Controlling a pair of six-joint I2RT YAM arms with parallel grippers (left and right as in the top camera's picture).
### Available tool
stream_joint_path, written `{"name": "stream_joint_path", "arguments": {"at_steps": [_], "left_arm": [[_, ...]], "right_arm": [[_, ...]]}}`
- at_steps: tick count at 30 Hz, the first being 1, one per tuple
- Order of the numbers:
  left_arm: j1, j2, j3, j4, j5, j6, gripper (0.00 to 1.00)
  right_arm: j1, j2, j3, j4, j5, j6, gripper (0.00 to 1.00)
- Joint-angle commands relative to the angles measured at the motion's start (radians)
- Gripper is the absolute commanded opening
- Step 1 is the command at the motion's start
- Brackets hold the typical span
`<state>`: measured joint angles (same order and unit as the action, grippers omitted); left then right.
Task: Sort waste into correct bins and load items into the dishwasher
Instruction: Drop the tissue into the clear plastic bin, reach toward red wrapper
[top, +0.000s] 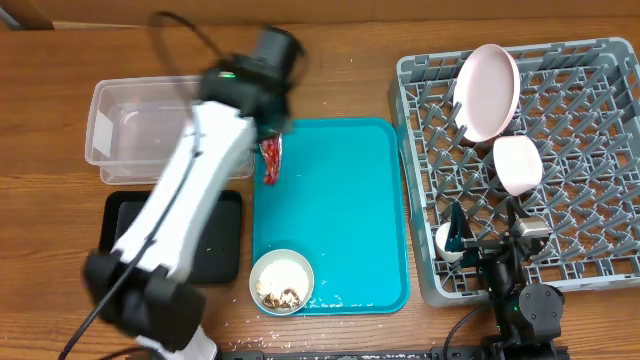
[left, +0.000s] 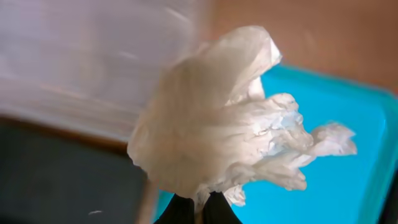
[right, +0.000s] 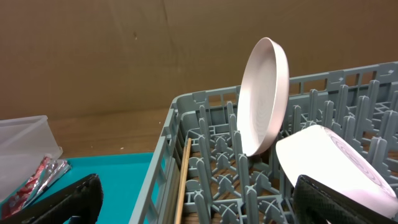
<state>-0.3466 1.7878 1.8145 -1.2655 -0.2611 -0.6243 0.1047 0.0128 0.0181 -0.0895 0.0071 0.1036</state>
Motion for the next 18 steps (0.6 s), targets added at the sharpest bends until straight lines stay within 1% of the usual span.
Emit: {"name": "stream_joint_path", "arguments": {"at_steps": [1,2,3,5,6,7,9,11,14,17,18], "left_arm": [[0.069,0.032,-0.006,-0.006,-0.106,-0.034,0.2],[0.083,0.046,-0.008,0.011,-0.104,-0.003,0.36],[0.093,0.062,-0.008,0.031,-0.101,0.051,0.47],[0.1,0.077,-0.007,0.06,-0.085,0.137,0.64],[0.1,0.077,-0.006,0.062,-0.081,0.142,0.66],[0.095,0.074,0.0,0.059,-0.074,0.141,0.7],[0.071,0.06,0.014,0.05,-0.071,0.128,0.93],[0.034,0.046,0.021,0.054,-0.056,0.109,0.92],[-0.044,0.048,0.018,0.064,-0.035,0.108,0.86],[-0.13,0.08,-0.009,0.085,-0.093,0.103,0.83],[-0.153,0.101,-0.019,0.089,-0.122,0.084,0.82]], "right_arm": [[-0.004,-0.01,-0.01,0.007,-0.002,-0.003,1.0],[-0.004,-0.01,-0.01,0.007,-0.002,-0.003,1.0],[-0.004,-0.01,-0.01,0.007,-0.002,-0.003,1.0],[-0.004,-0.01,-0.01,0.007,-0.002,-0.003,1.0],[-0.004,-0.01,-0.01,0.007,-0.002,-0.003,1.0],[-0.004,-0.01,-0.01,0.007,-0.002,-0.003,1.0],[-0.004,-0.01,-0.01,0.007,-0.002,-0.003,1.0],[-0.004,-0.01,-0.01,0.007,-0.002,-0.003,1.0],[-0.004,-0.01,-0.01,0.007,-0.002,-0.003,1.0],[-0.004,-0.01,-0.01,0.007,-0.002,-0.003,1.0],[-0.004,-0.01,-0.01,0.007,-0.002,-0.003,1.0]]}}
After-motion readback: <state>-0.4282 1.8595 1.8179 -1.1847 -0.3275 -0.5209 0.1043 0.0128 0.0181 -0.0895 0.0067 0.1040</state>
